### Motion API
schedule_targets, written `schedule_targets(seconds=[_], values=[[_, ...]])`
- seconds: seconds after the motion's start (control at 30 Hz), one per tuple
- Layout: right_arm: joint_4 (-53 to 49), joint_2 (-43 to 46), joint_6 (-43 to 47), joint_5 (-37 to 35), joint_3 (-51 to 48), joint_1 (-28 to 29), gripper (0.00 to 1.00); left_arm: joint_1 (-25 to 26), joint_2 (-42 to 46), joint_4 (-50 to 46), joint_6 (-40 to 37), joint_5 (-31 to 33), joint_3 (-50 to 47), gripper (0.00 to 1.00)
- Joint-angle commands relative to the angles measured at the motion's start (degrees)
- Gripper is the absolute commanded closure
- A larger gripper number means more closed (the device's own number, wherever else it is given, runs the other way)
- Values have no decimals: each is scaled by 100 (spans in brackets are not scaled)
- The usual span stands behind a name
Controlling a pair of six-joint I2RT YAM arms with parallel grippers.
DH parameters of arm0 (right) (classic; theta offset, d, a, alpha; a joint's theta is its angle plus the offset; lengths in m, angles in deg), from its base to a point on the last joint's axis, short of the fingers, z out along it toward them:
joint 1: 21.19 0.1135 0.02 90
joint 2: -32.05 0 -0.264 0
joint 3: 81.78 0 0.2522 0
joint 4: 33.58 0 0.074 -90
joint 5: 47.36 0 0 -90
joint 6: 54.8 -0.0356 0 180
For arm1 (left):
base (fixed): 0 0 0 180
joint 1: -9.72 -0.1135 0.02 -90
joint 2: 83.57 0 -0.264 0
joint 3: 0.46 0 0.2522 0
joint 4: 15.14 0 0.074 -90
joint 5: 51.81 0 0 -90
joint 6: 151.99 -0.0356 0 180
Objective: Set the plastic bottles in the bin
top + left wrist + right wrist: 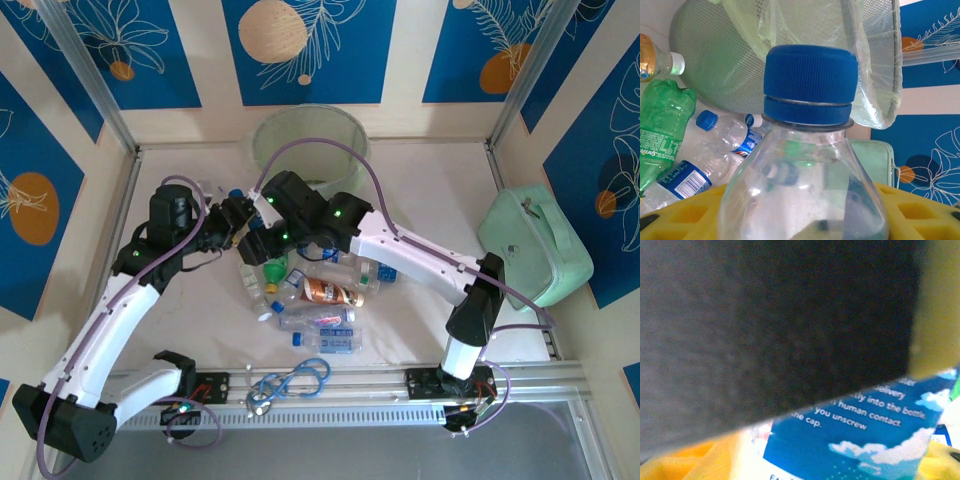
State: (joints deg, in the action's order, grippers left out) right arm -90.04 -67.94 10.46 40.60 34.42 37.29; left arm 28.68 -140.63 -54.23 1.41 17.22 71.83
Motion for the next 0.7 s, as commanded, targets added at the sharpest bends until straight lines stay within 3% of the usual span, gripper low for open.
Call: schedule_targets(seconds=[0.0,0.07,0.17,0.27,0.47,0.53,0.67], values=[[-85,87,109,-167,116,12,46,-58,36,278,-36,-188,63,34],[-85,131,100,-182,93,-10,47,-56,64,346,-72,-164,65,15],[-103,183,91,-212,117,-59,48,-60,90,244,-398,-20,321,0],[-191,225,117,-332,270,-165,48,-72,50,-722,-1308,604,1181,0],[-542,220,154,-554,937,-617,48,-85,376,-2456,-2226,2956,2010,0],[-631,162,136,-559,1203,-843,48,-90,546,-2632,-2243,3248,1869,0],[-847,-78,100,-607,1759,-1287,48,-93,706,-2607,-2110,3030,1294,0]])
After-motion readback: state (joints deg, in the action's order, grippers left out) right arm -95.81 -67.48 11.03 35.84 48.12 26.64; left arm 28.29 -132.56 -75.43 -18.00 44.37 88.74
